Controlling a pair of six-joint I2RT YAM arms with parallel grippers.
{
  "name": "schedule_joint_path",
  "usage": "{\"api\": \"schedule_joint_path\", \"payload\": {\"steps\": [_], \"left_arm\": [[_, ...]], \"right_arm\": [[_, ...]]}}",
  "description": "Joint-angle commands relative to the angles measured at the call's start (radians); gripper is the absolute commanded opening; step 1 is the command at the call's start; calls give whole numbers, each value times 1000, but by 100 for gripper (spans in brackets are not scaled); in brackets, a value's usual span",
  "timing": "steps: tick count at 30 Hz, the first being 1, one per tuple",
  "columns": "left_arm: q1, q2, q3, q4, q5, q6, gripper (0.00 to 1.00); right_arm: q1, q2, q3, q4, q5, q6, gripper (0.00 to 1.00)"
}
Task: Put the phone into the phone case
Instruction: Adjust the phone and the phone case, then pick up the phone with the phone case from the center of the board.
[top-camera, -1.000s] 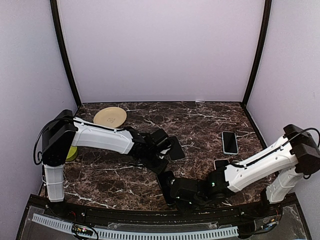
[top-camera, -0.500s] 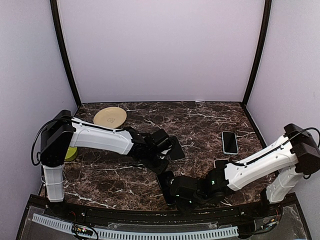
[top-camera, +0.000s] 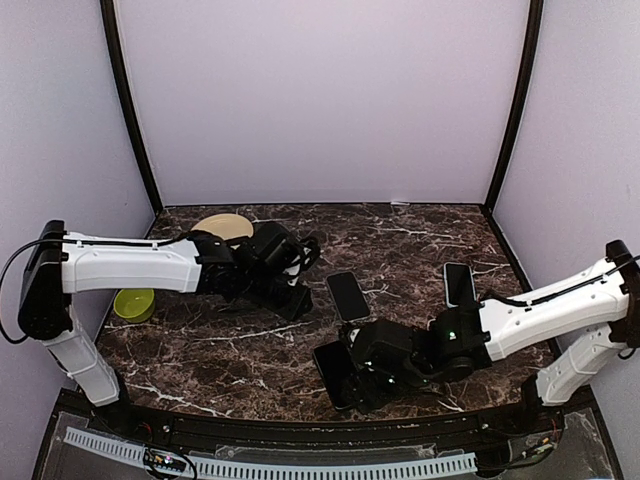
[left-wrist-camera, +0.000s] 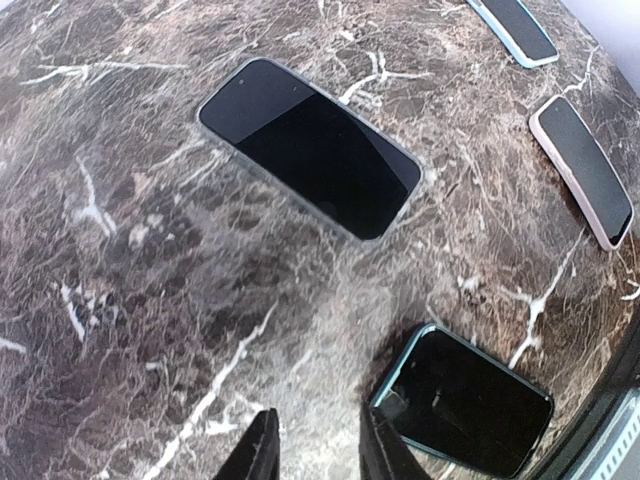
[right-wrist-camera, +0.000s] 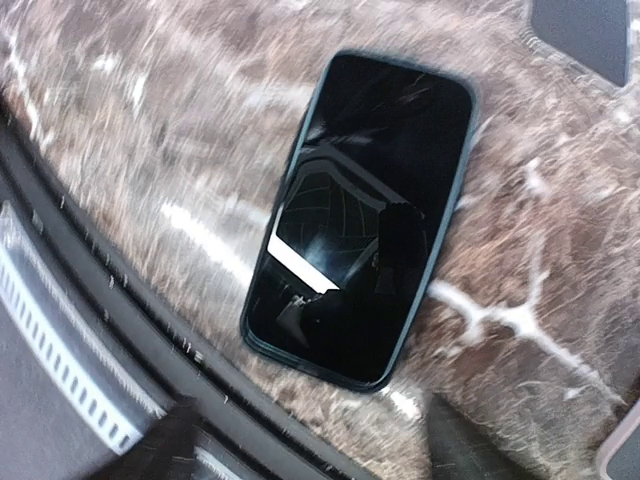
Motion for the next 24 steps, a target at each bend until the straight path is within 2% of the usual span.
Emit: {"api": "schedule_joint_path", "payload": {"steps": [1,3,5,13,20,24], "left_arm": [[-2,-108,-115,36,-14,-54,32],[-3,-140,-155,59,-8,-71,34],[-3,-156,-178,63,-6,-79,35],[-2,-125,-193,53,43,-107,35],[-3,-127,-204,63,51,-108,36],[-3,-140,-220,79,65,-115,36]], "right_arm": [[-64,72,75,-48,71,41,94],[-75,108,105,-66,89,42,93],[-89,123,114,-65,101,25,87],[-132,168,82,34,-18,-50,40],[-133,222,53,19,-1,-21,32],[-131,221,38,29,3,-4,31]]}}
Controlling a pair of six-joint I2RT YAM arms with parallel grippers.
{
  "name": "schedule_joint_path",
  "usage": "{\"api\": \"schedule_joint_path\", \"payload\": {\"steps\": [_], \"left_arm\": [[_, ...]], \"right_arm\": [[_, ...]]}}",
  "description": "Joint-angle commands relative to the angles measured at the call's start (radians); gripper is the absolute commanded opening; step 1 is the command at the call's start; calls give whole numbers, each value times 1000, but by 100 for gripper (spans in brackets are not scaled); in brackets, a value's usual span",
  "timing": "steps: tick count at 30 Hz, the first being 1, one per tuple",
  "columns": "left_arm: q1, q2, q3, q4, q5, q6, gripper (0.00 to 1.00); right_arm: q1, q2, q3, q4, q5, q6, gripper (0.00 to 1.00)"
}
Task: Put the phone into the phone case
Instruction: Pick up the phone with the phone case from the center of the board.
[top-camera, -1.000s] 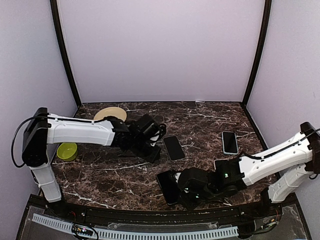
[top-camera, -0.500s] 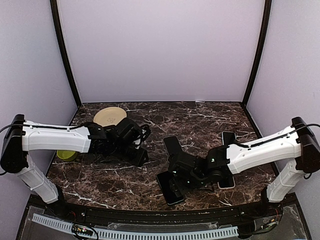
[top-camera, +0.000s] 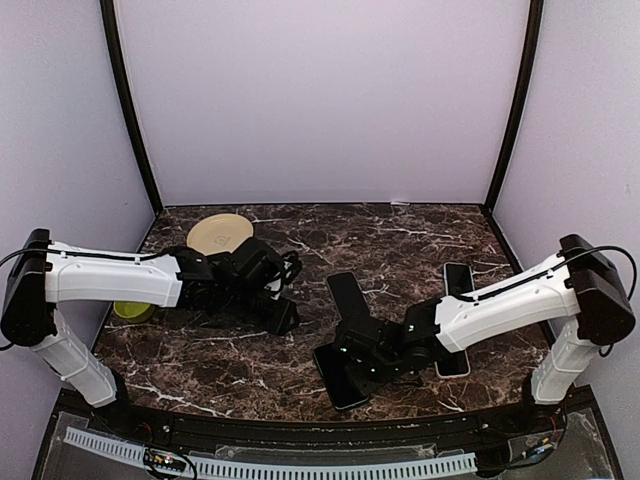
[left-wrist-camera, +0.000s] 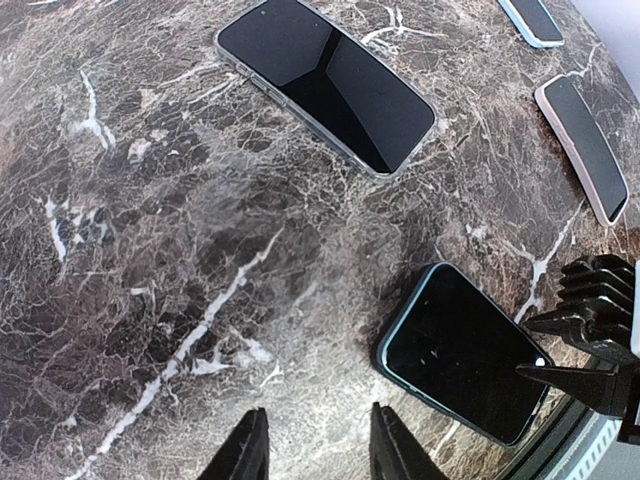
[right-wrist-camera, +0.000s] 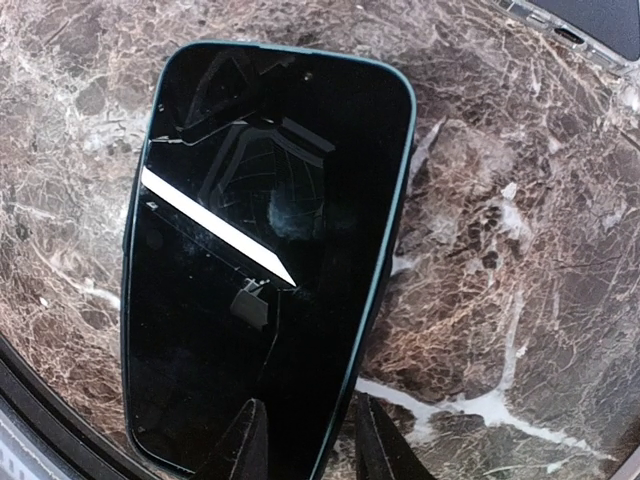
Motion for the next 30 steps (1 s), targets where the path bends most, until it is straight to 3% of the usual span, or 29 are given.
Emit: {"api": "schedule_joint_path", "payload": {"steps": [1,5,7,9,12,14,21,30], "left_arm": [[-2,-21,-34,29,23,-15,36],[-2,-22,-39,23,24,-11,37],[-2,-24,-40,25,26,-13,37],[-1,-32,-47,36,30,-17,37],[-1,-42,-60,55,42,-29,37],[-1,-44,-65,69,54,-36,38],[-1,-43,-71,66,84,-39,41],[-2,-40,-86,86,97,-47,42]], "right_arm": [[0,10,-20,-5,20,21,31],[5,27,7,-51,44,21,30],[17,27,55,-86,68,18,34],[33,29,102,-126,90,16,52],[61,43,156,-160,113,36,86],[71,55,174,-162,121,53,98],[78,127,185,-115,73,94,99],[91,223,248,-179,89,112,99]]}}
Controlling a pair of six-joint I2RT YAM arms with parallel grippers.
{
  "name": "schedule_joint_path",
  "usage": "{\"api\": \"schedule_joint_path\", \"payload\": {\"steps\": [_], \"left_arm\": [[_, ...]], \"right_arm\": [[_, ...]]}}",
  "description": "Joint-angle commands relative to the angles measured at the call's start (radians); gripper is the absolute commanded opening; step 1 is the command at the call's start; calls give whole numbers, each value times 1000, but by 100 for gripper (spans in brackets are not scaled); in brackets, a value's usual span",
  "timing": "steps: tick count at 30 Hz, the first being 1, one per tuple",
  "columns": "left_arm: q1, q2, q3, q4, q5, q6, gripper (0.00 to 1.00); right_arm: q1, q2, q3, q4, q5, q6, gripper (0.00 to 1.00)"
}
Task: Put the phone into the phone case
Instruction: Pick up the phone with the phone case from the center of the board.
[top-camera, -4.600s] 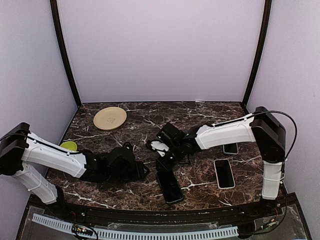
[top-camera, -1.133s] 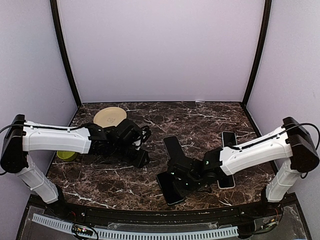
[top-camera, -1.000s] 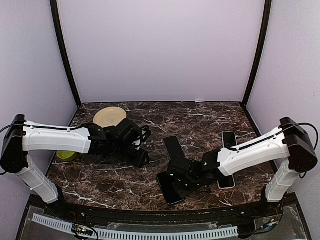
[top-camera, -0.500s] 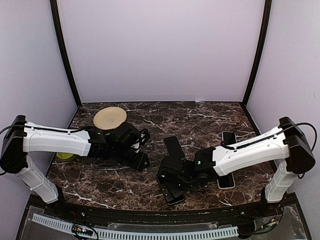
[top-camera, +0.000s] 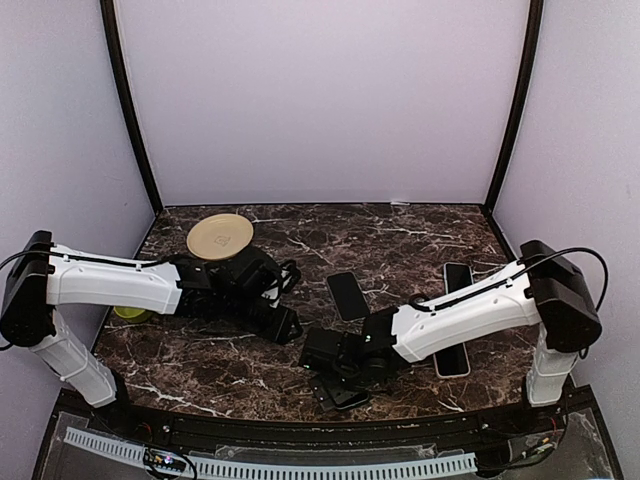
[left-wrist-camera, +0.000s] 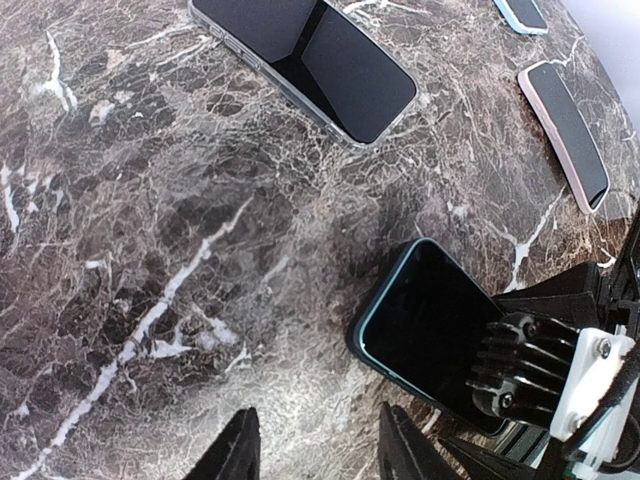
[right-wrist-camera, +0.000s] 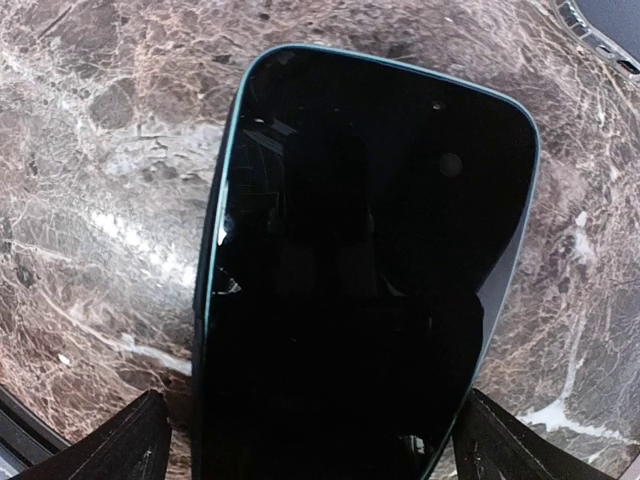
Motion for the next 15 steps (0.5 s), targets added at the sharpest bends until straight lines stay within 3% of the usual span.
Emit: {"api": "schedule_joint_path", "payload": {"steps": [1,9,15], "left_arm": [[-2,-29,-18,14,17,-6,42],[-1,-37,-22,5,9,0,42],[-2,-50,-28,6,18,-10,43]], "right_arm": [[12,35,25,-43,12,19,98],[15,59,18,-87,43,33,83],[18,30,11,-64,69,19,63]]}}
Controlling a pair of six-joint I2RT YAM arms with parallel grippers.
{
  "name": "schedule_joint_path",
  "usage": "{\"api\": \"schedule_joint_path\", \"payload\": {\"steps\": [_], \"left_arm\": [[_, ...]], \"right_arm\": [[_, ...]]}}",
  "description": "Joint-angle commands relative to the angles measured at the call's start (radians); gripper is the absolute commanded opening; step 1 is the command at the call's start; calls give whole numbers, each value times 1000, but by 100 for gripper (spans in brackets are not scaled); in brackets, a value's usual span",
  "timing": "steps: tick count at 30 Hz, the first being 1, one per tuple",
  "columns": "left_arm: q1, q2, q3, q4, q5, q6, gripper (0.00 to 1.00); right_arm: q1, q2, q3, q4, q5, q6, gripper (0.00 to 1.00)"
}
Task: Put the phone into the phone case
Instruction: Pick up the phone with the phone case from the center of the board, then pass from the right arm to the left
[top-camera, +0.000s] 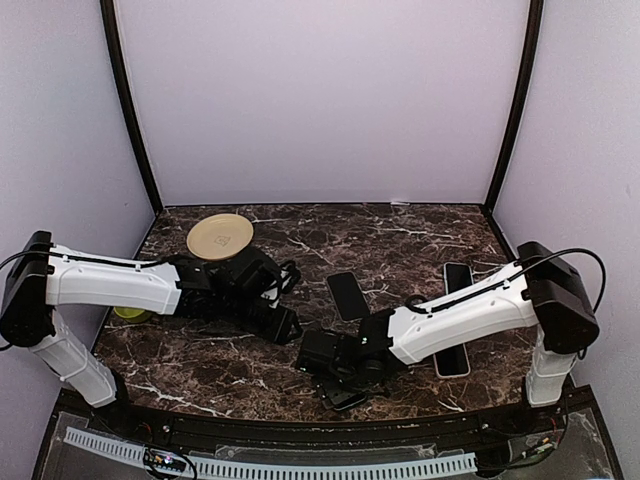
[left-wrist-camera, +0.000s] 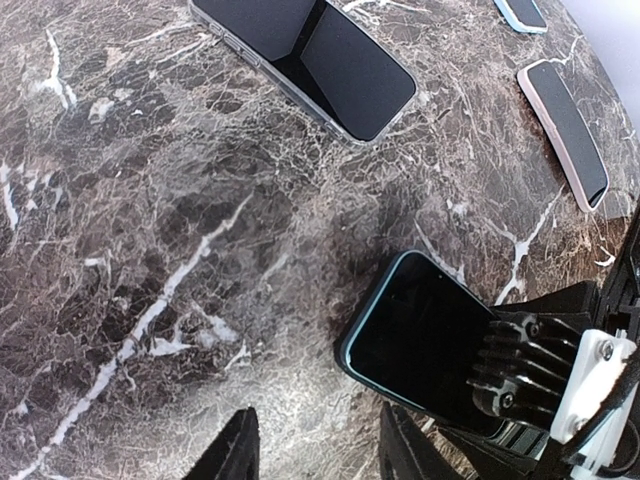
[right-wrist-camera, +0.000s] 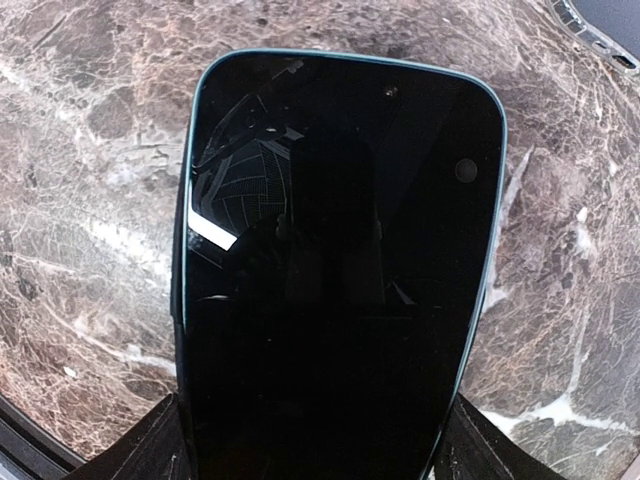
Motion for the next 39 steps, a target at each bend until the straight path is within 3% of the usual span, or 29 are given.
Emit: {"api": "schedule_joint_path", "payload": {"steps": [1,5,9,15,18,20,33,35,39], "left_arm": [[-2,-54,-28,11,13,-17,43],[-19,-71,-51,49,-8,-51,43],[-62,-105,-108,182,-17,-111,50],[-124,-185,-313,568,-122,-371,66],[-144,-185,-432,794,-160,-493,69],[-155,-183,-454,839,-186,-516,69],[-197,-177,-443,948,-193,-441,54],[-199,-169,-440,962,-184,-439,50],[-207,-161,-424,993,-160,-391,33]], "right_arm": [[9,-3,-17,-35,49,-22,59],[14,-54,-31,13,65,-37,43],[20,-120,-75,122,54,-77,35],[23,-206,-121,223,113,-93,27],[27,-240,-150,277,111,-105,26],[35,-260,-159,291,124,-103,24],[73,-349,-188,383,195,-147,18],[75,-365,-198,401,201,-157,18],[78,-386,-216,435,192,-179,18]]}}
